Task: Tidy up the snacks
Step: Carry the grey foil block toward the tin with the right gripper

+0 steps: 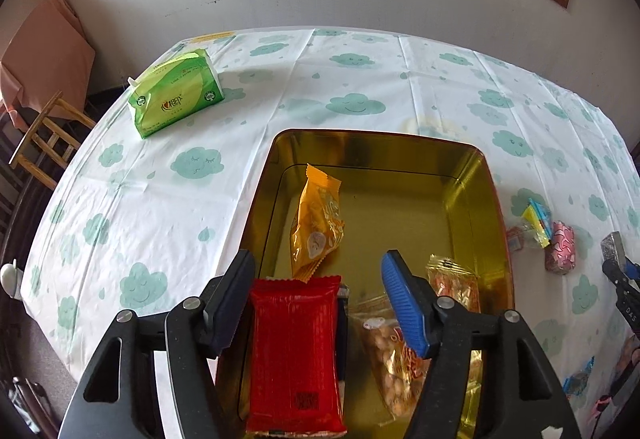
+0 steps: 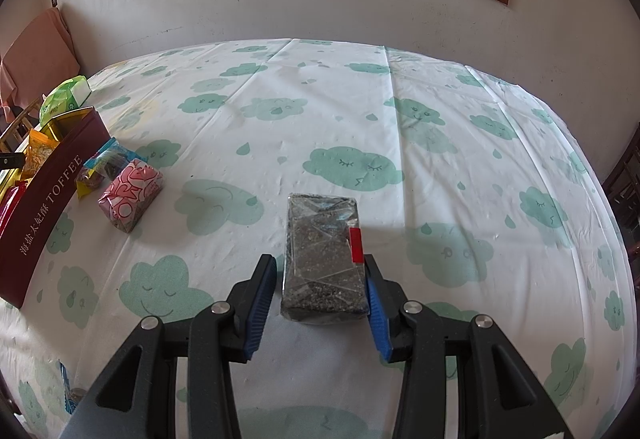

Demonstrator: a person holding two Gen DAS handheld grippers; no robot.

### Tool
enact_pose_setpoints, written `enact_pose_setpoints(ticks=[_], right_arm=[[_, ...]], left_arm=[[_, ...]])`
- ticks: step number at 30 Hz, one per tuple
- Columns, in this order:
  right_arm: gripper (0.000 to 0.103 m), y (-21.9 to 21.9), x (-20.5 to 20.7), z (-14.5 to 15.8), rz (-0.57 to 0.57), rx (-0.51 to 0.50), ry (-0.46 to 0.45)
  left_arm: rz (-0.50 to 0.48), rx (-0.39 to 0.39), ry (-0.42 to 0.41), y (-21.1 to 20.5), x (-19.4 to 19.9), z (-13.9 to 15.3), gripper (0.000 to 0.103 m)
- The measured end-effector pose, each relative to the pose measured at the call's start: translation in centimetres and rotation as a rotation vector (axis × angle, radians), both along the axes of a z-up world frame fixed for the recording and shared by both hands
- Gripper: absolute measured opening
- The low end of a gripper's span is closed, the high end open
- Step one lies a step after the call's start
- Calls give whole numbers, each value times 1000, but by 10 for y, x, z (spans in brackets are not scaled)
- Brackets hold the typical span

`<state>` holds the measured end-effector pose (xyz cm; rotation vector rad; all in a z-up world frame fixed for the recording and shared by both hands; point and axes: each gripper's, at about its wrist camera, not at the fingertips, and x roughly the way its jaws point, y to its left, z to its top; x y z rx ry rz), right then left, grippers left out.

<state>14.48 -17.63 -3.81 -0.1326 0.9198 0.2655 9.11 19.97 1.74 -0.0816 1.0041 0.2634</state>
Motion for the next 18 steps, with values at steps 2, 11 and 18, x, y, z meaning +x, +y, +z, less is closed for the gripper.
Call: enact_pose_setpoints(ticks=[2, 11, 18], right_arm=[[43, 0, 2, 0, 1, -5, 16], [43, 2, 19, 4, -19, -36, 145], [43, 7, 27, 5, -52, -61, 201]], left_arm=[[0, 6, -17, -3, -11, 6, 68], [47, 17, -61, 4, -49, 15, 73], [88, 37, -60, 19, -68, 8, 75]])
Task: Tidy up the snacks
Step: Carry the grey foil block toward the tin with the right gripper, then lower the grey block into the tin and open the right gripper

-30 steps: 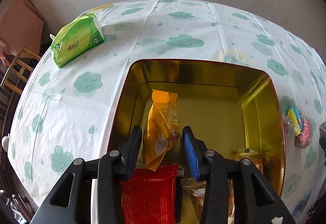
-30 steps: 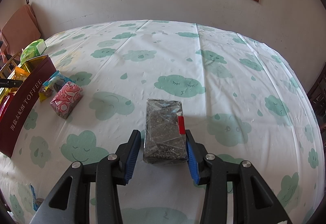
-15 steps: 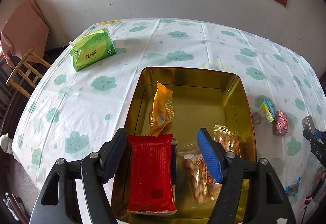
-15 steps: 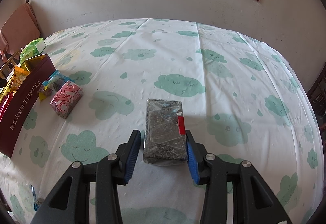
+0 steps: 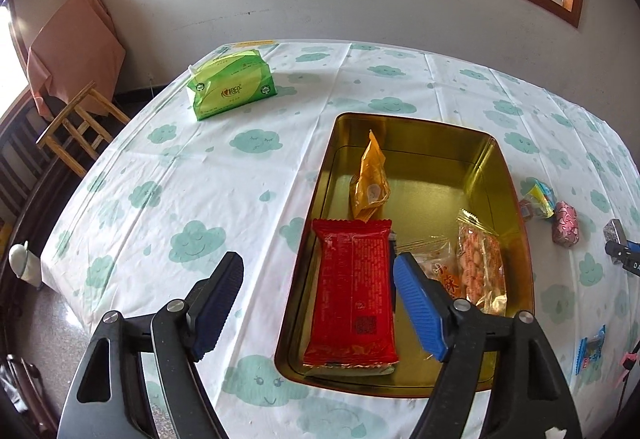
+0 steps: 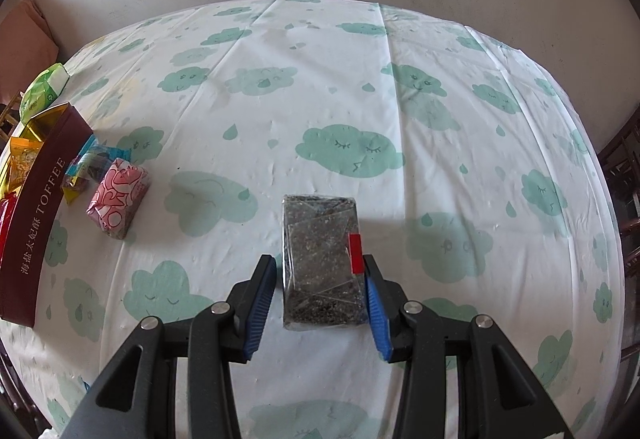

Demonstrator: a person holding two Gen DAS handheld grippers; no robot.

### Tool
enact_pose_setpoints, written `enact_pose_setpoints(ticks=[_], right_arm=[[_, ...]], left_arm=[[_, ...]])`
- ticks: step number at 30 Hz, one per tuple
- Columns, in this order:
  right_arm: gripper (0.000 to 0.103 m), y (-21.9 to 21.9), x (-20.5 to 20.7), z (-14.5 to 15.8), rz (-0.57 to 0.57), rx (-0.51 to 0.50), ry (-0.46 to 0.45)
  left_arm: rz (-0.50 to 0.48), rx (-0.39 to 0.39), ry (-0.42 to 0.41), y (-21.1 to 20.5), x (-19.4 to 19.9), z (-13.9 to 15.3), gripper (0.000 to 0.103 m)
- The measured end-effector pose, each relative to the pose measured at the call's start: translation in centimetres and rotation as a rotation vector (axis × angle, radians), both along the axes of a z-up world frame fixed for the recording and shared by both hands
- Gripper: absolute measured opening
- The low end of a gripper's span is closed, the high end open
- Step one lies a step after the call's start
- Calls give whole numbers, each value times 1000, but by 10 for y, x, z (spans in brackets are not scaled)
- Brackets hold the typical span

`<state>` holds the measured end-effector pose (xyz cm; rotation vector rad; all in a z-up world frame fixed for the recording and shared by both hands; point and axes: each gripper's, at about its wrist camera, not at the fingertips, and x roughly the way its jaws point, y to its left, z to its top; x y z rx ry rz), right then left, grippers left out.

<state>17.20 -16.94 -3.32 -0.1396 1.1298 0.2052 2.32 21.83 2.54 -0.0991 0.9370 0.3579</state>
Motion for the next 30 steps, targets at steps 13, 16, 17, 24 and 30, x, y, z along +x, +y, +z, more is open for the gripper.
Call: enact_pose_setpoints(ticks=[13, 16, 17, 24, 30], right_arm=[[36, 9, -14, 8, -97, 9, -38], [36, 17, -19, 21, -102, 45, -65], [36, 21, -21, 26, -98, 57, -75], [36, 76, -42, 61, 5, 147, -133], [36, 139, -66, 80, 148, 220, -142]], left_arm=[[30, -57, -7, 19, -18, -6, 85], [40, -74, -17, 23, -22, -5, 87], [47, -81, -19, 25, -23, -5, 87], [86, -90, -30, 38, -32, -2, 90], [141, -79, -31, 54, -43, 0, 95]])
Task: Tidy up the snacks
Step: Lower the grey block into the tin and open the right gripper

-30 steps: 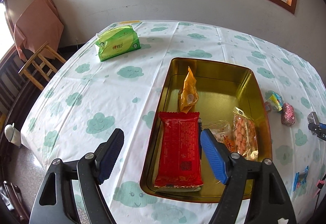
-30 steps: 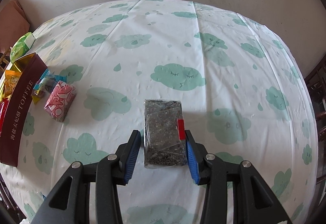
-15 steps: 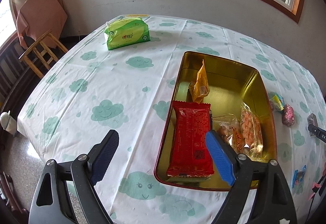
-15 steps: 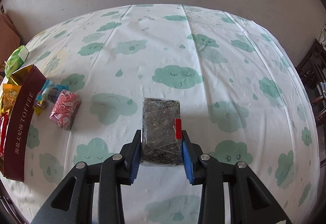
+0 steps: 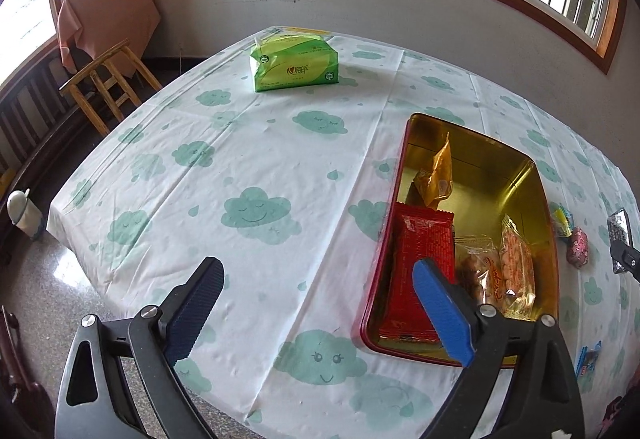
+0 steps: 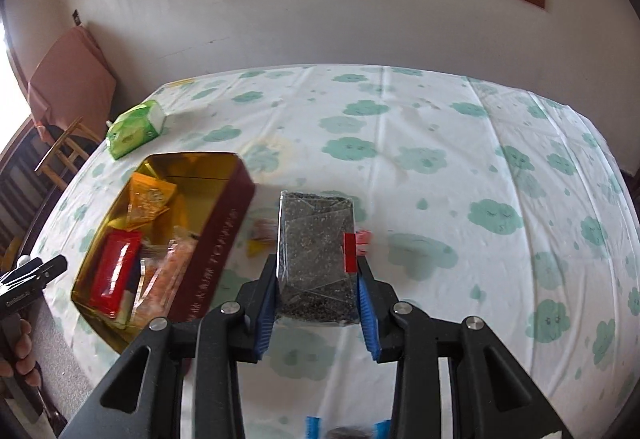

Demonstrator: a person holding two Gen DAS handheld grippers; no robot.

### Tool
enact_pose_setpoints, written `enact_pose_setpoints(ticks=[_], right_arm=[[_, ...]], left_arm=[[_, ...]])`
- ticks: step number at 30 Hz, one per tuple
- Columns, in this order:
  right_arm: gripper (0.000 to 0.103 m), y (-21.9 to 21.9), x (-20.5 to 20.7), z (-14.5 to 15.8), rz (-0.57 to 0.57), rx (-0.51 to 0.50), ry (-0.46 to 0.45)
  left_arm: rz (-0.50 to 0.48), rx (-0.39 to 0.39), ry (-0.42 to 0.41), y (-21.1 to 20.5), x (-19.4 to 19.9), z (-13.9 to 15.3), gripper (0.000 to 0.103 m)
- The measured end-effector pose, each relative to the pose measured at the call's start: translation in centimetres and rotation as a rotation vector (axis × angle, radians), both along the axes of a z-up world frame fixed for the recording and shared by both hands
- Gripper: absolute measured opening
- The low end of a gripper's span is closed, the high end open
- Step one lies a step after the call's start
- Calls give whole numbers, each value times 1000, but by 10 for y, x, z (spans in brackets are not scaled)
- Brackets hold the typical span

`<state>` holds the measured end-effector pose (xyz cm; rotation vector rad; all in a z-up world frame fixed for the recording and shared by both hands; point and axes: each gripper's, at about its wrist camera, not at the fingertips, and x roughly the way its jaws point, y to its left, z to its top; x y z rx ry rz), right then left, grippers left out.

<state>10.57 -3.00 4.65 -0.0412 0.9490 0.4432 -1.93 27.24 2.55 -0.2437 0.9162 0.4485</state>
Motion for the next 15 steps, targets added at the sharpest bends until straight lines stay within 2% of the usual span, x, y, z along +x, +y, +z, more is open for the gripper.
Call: enact_pose_setpoints(ticks=[8, 15], right_arm=[[36, 75, -27, -5, 169, 31, 31], [36, 113, -39, -22, 238, 23, 75]], left_arm=[[43, -1, 32, 12, -9, -4, 95], [66, 0, 49, 20, -14, -8, 96]])
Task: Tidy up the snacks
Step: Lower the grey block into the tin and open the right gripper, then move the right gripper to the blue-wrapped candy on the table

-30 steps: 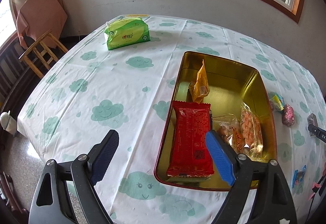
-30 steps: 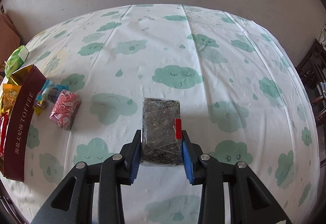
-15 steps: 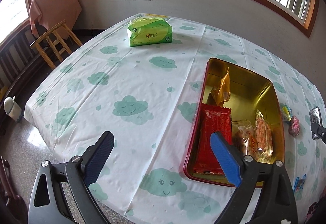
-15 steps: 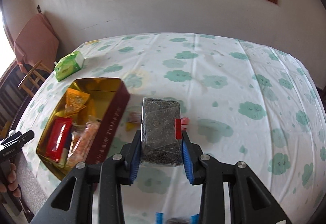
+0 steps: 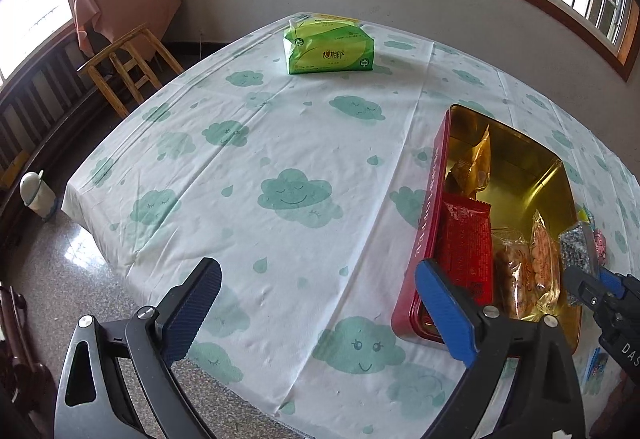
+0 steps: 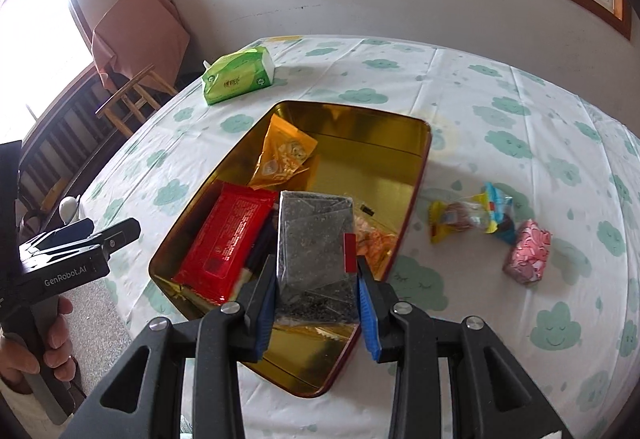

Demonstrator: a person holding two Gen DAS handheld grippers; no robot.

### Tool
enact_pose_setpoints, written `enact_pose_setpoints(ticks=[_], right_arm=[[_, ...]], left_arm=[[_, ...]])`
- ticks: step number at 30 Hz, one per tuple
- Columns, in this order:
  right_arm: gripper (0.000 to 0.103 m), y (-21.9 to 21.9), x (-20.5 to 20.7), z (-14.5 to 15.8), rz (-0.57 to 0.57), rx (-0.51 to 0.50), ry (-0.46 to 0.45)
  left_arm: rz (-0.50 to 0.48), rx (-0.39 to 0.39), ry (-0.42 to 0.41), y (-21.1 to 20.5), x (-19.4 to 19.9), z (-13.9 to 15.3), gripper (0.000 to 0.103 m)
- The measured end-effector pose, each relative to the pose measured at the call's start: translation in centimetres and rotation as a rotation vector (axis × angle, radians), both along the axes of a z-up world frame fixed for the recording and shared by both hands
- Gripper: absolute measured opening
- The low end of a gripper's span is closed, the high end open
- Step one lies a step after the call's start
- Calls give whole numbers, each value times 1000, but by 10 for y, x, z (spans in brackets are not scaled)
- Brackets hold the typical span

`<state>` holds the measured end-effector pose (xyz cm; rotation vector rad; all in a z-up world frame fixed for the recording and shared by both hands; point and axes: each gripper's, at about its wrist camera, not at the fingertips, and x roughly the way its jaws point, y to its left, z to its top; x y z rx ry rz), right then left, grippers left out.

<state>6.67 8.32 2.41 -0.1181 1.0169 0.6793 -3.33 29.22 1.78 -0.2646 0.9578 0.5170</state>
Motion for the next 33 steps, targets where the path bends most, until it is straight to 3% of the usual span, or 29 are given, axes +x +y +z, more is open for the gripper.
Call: enact_pose_setpoints(ticks=[9, 23, 27, 33], right_arm=[[36, 23, -1, -22, 26, -41, 31], [39, 24, -5, -25, 62, -41, 15], [51, 17, -9, -21, 64, -30, 7], [54, -6, -14, -6, 50, 11, -16]], left_arm=[[0, -11, 21, 3, -3, -7, 97], [-12, -26, 26, -1, -2, -10, 97], [-27, -19, 19, -7, -1, -7, 97], [-58, -7, 16, -20, 4, -3, 97]])
